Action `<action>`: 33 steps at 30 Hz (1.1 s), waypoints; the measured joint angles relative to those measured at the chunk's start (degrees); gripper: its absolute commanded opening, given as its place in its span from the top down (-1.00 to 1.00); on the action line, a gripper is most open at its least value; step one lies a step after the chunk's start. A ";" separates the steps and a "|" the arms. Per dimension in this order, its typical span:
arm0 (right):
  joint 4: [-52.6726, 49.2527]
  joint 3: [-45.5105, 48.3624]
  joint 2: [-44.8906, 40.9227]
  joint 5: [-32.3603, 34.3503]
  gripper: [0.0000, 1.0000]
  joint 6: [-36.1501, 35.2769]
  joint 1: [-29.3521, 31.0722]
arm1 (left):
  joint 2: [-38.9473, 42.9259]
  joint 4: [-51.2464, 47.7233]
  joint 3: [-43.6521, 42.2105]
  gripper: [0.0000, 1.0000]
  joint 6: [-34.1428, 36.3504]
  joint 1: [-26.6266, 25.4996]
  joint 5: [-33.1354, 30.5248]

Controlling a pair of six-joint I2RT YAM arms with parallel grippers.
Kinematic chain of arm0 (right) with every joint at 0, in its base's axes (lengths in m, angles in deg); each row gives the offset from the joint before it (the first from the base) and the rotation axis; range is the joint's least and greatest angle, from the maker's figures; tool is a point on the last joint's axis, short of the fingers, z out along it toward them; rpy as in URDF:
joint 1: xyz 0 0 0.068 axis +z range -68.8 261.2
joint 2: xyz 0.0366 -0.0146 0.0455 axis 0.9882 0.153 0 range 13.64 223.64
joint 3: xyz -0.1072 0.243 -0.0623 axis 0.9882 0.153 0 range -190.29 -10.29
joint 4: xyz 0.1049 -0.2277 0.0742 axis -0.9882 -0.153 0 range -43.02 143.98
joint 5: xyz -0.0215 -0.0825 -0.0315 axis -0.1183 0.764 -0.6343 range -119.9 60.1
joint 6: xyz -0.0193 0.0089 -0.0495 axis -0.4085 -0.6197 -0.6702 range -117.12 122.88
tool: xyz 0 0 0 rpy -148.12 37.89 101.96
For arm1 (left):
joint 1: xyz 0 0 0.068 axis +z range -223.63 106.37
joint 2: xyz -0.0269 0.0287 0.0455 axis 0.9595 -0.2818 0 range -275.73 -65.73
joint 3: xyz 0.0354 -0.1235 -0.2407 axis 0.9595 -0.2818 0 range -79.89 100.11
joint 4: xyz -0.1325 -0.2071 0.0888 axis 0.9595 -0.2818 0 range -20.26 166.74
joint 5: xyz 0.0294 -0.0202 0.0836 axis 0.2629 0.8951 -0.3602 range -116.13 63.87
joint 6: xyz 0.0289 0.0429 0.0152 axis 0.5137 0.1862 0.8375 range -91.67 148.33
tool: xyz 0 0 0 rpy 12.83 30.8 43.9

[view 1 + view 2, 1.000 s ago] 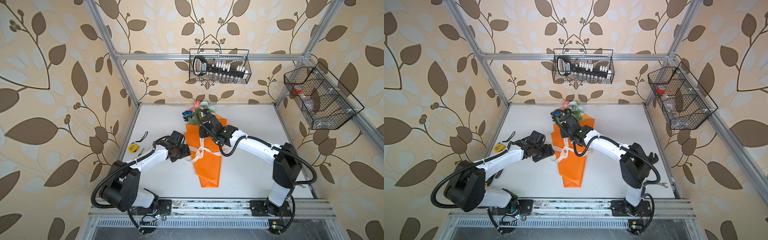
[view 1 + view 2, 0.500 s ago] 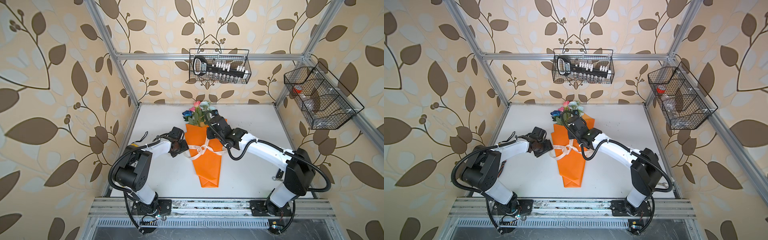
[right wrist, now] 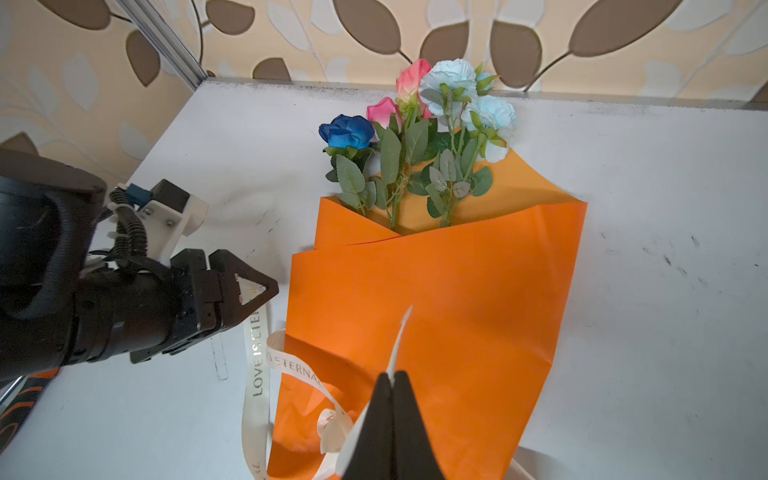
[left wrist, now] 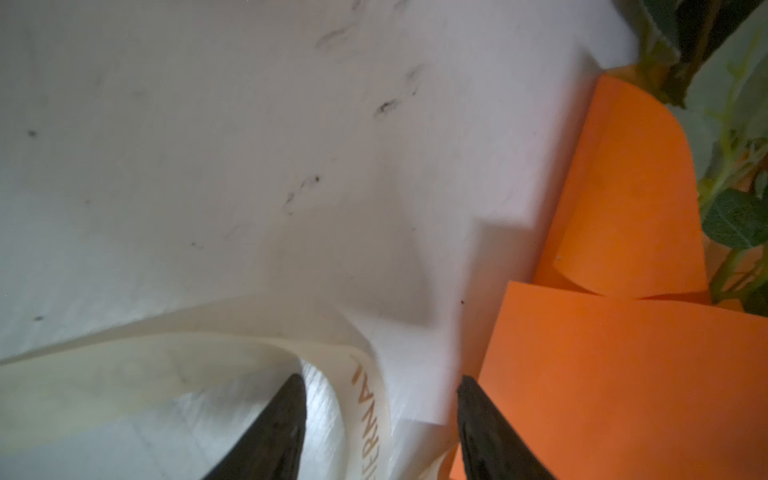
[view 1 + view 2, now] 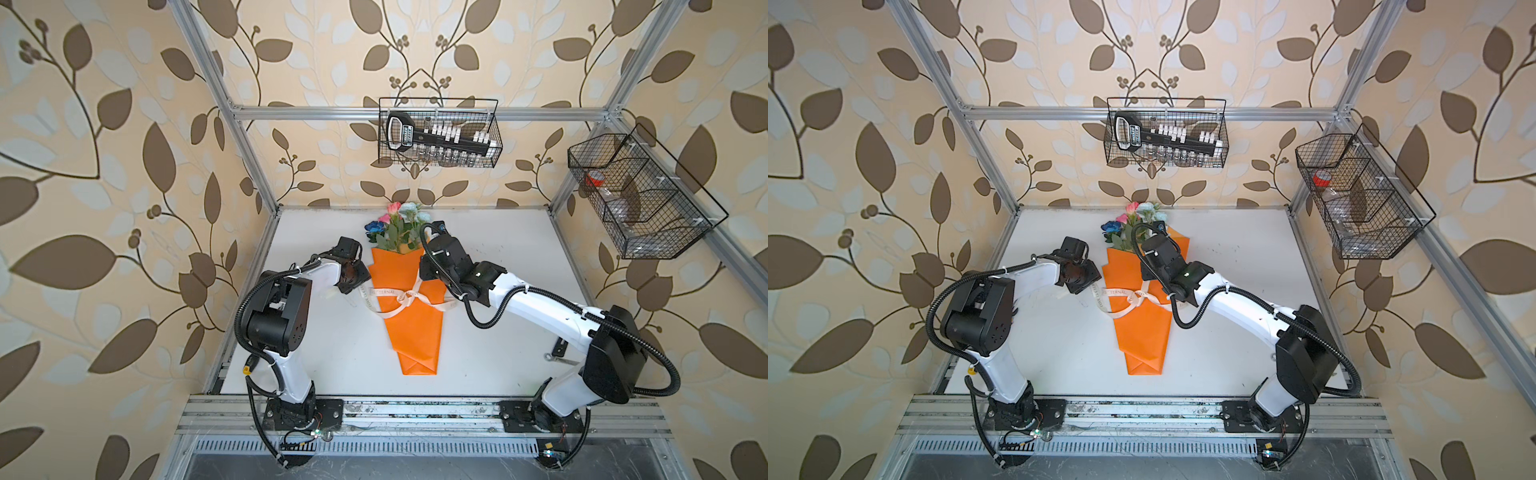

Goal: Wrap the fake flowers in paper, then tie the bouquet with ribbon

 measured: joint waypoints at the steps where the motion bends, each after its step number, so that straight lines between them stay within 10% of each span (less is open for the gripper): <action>1: 0.26 0.37 -0.46 -0.24 1.00 0.00 -0.15 | -0.52 0.33 0.20 0.18 -0.07 0.00 0.11; 5: 1.36 1.99 -3.37 -0.57 1.00 0.04 -2.16 | -1.77 0.66 0.48 1.00 -0.87 0.04 0.39; 15: 2.95 11.28 -15.26 1.27 1.00 0.92 -18.23 | -1.05 -5.25 1.60 1.00 -0.76 5.90 -3.21; 33: -0.02 28.37 -34.27 0.59 1.00 11.82 -27.69 | 17.16 -12.31 -10.19 1.00 -7.32 17.16 -10.08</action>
